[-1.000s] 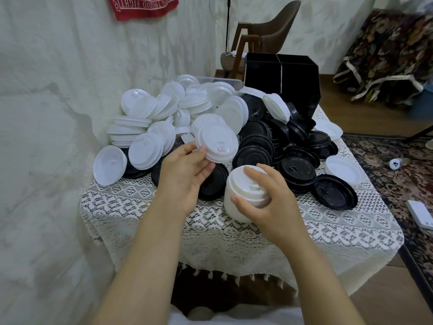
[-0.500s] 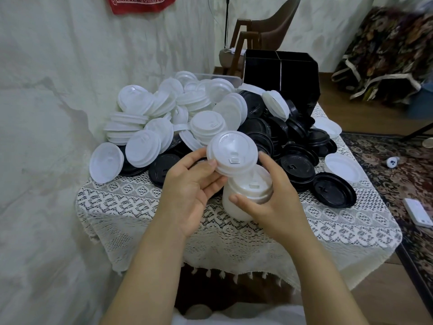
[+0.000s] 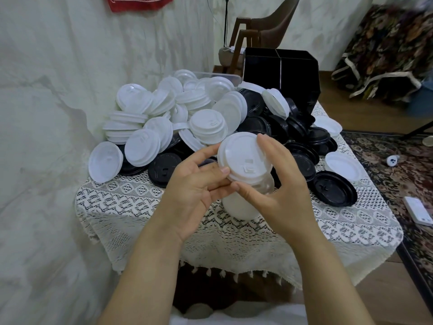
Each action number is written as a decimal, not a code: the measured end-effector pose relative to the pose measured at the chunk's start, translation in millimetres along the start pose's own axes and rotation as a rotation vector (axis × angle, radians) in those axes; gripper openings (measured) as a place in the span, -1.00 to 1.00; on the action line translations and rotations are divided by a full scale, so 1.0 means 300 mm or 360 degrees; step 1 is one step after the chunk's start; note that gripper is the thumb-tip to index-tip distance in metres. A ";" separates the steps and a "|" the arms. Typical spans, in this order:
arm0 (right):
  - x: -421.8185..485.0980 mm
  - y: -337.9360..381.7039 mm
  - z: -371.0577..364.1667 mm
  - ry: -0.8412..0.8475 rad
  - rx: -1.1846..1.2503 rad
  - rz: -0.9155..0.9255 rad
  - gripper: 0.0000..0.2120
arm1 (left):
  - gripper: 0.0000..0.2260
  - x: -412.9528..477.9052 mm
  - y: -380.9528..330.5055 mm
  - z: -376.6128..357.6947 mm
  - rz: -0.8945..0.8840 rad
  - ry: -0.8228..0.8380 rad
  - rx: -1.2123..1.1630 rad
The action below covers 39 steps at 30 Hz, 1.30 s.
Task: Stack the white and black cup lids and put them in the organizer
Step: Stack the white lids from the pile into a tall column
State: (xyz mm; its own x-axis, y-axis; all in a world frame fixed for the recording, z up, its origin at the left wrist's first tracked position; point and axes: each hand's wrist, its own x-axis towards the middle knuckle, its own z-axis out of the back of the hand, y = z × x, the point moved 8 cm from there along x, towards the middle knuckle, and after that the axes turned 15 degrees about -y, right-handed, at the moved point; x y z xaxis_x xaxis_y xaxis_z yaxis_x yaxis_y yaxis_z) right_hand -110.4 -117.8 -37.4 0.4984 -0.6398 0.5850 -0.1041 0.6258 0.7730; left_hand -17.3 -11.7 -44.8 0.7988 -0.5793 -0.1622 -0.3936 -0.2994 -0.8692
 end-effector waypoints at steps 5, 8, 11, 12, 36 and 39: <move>0.002 0.009 0.006 -0.0022 0.0027 0.0037 -0.22 | -0.59 -0.001 0.000 -0.007 -0.0009 0.0046 0.0009; 0.011 -0.014 0.035 -0.0103 -0.0055 0.0014 -0.25 | -0.62 0.011 -0.014 0.019 -0.0078 -0.0093 0.0006; 0.015 -0.053 0.061 -0.0123 -0.0146 -0.0098 -0.31 | -0.75 0.027 -0.036 0.065 -0.0200 -0.0295 0.0088; 0.012 -0.062 0.062 -0.0104 -0.0158 -0.0135 -0.33 | -0.77 0.030 -0.041 0.077 -0.0242 -0.0350 0.0142; -0.064 -0.106 -0.020 0.0143 -0.0165 -0.0394 -0.37 | -0.67 0.036 0.030 0.002 -0.0579 0.0010 0.1134; -0.071 -0.110 -0.024 0.0111 -0.0129 -0.0450 -0.39 | -0.68 0.045 0.034 0.013 -0.0594 0.0019 0.1198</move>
State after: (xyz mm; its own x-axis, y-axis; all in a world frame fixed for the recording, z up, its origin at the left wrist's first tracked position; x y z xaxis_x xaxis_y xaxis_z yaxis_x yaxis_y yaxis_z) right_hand -111.4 -121.8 -77.1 0.5561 -0.7633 0.3288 0.1148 0.4624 0.8792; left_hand -8.9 -19.7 -57.6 0.8098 -0.5520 0.1989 0.3073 0.1103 -0.9452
